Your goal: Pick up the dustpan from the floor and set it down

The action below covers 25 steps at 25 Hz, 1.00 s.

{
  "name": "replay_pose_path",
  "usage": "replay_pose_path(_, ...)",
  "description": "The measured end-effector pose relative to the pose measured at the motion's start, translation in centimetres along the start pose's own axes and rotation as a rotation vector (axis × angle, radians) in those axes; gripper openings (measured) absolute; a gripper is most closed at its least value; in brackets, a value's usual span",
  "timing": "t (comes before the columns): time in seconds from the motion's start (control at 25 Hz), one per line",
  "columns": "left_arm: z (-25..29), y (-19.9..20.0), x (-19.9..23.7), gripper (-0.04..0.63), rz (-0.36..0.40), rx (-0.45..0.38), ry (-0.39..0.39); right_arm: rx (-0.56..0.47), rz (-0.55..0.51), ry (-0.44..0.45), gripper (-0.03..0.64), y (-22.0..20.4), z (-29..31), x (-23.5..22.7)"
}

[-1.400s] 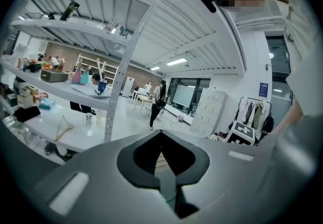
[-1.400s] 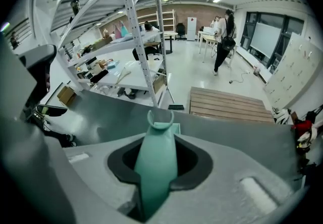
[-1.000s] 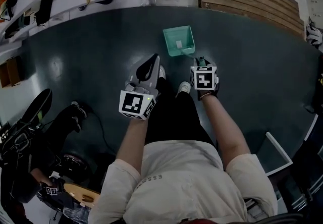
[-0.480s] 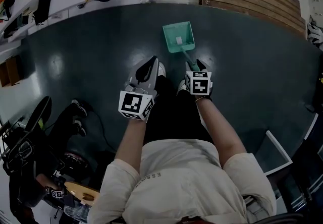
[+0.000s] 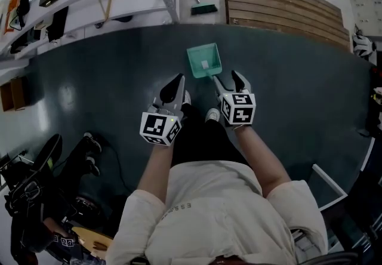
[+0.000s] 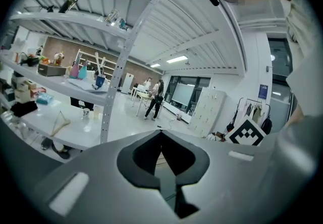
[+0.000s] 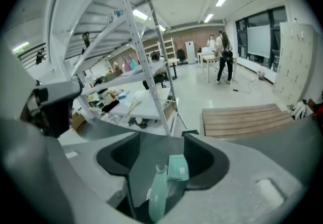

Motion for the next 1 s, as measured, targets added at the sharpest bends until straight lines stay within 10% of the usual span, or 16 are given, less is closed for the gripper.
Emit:
replay_pose_path(0.2,-3.2,2.5,-3.4,0.014,0.030,-0.050,-0.020,-0.173,-0.153,-0.037,-0.011,4.1,-7.5,0.8)
replay_pose_path(1.0,-21.6,1.6,-12.8,0.014,0.039,-0.213,-0.001,-0.349,-0.224,0.073,-0.011,-2.8,-27.3,7.3)
Point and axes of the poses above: the fingertips, and each gripper's own axes: z forward along the fingers, x to its left, y out of its top, the point moved 6 cm from there along -z, backward along the fingers, and after that the axes turned 8 degrees about y, right-handed, at the moved point
